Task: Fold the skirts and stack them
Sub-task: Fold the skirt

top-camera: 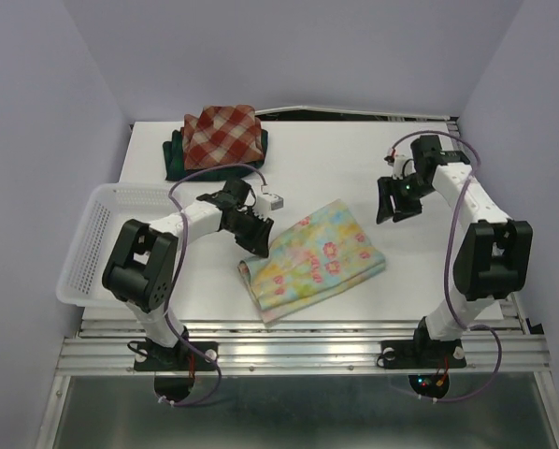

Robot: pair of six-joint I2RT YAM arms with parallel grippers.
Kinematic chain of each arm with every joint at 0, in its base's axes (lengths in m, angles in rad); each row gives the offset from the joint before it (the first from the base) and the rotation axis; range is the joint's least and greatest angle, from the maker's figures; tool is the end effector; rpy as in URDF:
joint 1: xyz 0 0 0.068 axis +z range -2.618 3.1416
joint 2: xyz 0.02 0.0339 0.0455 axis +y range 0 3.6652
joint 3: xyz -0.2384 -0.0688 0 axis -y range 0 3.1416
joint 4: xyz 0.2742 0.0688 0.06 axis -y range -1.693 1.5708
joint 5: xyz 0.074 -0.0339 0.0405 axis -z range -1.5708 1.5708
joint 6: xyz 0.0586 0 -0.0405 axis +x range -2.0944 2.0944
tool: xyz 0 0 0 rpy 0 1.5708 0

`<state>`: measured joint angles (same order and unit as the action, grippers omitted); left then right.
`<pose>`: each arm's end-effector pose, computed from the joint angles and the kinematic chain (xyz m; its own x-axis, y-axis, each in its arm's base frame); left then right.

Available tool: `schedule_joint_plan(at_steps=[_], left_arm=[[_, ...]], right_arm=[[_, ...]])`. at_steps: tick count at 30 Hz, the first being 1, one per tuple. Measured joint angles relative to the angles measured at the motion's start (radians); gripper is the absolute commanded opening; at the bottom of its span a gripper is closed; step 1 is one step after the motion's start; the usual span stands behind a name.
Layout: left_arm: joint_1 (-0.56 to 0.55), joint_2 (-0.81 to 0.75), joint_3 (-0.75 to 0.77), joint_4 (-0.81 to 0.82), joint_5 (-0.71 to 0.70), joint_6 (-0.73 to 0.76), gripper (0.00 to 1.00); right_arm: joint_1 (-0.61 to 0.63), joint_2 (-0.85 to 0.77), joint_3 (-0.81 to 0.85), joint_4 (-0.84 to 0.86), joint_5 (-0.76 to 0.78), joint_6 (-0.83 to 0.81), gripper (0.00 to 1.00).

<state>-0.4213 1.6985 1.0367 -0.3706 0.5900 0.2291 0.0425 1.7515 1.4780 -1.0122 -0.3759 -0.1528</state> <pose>0.3211 -0.1796 0.1234 -0.6267 0.4876 -0.6078 0.7624 0.5451 -0.3487 0.3779 0.0376 0.2084 -0.9259 -0.1811 -0.3316 -0.2869 0.9080 0.3054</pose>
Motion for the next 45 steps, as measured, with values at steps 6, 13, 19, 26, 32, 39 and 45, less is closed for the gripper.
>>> schedule_joint_plan(at_steps=[6,13,19,26,32,39,45], left_arm=[[-0.098,-0.080,-0.047,-0.001,0.005,0.010,0.43],[-0.092,-0.119,-0.040,0.025,-0.067,0.024,0.51],[-0.074,-0.107,0.011,0.050,-0.096,0.023,0.50],[-0.074,-0.022,0.027,0.096,-0.077,0.009,0.49],[-0.074,0.093,0.027,0.122,-0.006,-0.020,0.45],[-0.048,0.148,0.058,0.168,0.069,-0.078,0.08],[0.021,0.178,0.092,0.209,0.081,-0.126,0.35]], right_arm=[[-0.036,-0.110,-0.189,-0.037,-0.036,-0.017,0.74],[-0.035,-0.019,-0.213,-0.066,-0.062,-0.030,0.75],[-0.035,0.097,-0.205,-0.072,-0.077,-0.030,0.70],[-0.035,0.190,-0.187,-0.080,-0.089,-0.040,0.40],[-0.035,0.294,-0.124,-0.099,-0.112,-0.037,0.01],[-0.026,0.459,0.193,-0.081,-0.128,-0.024,0.01],[-0.014,0.640,0.569,-0.039,-0.113,0.003,0.21]])
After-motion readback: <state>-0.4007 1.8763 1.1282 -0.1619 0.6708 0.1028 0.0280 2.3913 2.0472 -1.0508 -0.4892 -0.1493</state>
